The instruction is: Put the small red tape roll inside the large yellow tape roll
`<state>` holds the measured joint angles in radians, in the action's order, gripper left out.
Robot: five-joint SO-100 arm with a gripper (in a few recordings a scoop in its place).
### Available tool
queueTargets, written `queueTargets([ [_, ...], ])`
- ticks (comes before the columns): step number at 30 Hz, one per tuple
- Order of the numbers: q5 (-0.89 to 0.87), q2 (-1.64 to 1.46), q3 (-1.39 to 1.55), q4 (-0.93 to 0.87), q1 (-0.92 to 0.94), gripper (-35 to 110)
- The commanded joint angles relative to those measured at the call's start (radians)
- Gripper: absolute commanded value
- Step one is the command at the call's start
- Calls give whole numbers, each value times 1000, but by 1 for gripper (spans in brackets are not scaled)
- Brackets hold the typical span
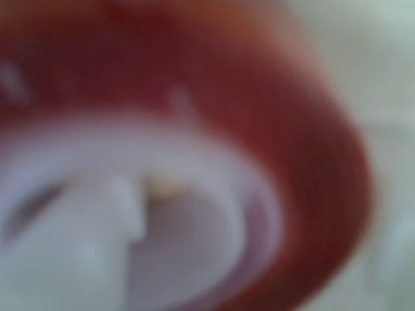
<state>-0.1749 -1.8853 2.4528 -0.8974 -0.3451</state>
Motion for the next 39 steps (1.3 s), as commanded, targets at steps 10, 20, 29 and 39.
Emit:
queueTargets([
  [10,-21,-44,-66,-43,23,0],
  [20,95,-209,-333,-129,210,0],
  [29,137,-146,-465,78,281,0],
  [39,129,-67,-505,339,287,0],
])
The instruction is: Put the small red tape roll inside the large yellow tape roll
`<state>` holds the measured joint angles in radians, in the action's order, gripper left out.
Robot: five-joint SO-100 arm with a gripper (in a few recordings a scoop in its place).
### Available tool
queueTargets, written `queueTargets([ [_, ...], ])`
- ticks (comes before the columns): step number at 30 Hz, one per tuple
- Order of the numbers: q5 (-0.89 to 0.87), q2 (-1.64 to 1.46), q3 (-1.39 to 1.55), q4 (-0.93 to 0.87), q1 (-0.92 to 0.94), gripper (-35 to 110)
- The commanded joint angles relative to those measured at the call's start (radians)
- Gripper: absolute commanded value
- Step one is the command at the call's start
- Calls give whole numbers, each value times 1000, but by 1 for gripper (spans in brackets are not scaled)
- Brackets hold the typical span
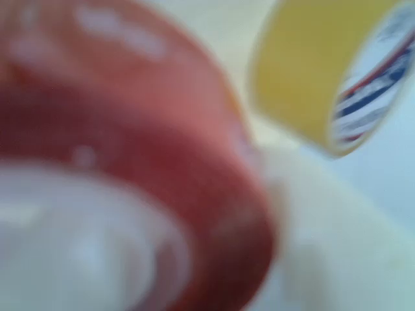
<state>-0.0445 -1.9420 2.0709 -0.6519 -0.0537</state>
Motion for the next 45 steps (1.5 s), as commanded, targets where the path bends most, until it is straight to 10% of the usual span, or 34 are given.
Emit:
queueTargets([
  [1,-2,14,-138,114,-5,0],
  [45,-117,687,-920,334,135,0],
])
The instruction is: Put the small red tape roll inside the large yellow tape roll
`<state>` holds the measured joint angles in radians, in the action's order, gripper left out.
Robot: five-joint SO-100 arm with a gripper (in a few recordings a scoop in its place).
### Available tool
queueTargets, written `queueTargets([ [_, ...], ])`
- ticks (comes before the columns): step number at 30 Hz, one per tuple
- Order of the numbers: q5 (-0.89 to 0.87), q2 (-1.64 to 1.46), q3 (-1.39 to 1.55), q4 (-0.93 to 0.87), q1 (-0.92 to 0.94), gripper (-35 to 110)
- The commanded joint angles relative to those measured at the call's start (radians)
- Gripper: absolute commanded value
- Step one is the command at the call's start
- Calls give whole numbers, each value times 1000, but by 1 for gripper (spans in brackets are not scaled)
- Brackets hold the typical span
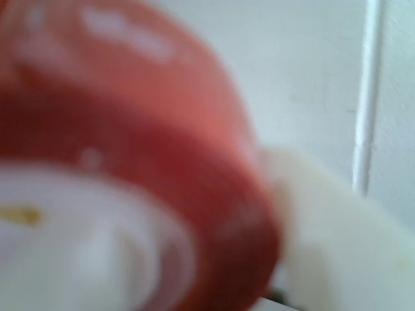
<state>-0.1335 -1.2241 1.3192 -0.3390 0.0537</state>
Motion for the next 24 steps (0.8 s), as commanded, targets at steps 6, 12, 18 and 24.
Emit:
queueTargets([
  [6,-52,100,-368,-64,43,0],
  [12,-101,238,-647,-227,71,0],
  [18,-104,267,-713,-245,71,0],
  [24,-104,446,-1002,-373,84,0],
])
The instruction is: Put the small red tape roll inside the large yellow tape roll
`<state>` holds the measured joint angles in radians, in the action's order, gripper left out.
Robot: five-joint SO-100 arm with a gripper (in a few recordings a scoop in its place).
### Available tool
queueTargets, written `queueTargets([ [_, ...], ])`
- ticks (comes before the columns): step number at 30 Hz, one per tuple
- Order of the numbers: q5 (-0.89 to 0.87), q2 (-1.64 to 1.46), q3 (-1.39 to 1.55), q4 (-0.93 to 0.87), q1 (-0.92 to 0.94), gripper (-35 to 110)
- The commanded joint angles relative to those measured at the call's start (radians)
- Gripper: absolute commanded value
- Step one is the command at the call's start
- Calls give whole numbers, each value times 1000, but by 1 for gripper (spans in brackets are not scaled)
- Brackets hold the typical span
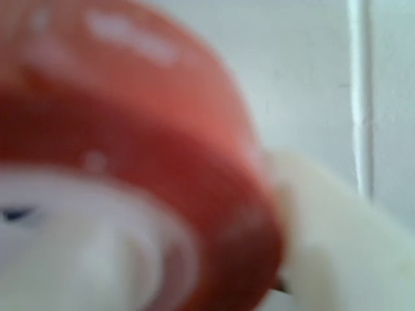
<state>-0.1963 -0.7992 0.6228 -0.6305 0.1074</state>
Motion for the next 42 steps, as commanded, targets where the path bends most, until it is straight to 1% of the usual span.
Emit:
queueTargets([
  [1,-41,91,-430,-129,32,0],
  [4,-41,344,-864,-227,34,0],
  [13,-52,341,-856,-219,57,0],
  [18,-52,354,-857,-147,78,0],
  [24,-52,423,-864,-15,101,0],
  [28,-52,448,-864,0,100,0],
  [30,-72,468,-864,23,98,9],
  [32,-141,476,-864,21,103,18],
  [35,-147,480,-864,0,101,21],
  [40,-147,477,-865,-21,101,21],
  [42,-152,462,-865,-60,100,21],
])
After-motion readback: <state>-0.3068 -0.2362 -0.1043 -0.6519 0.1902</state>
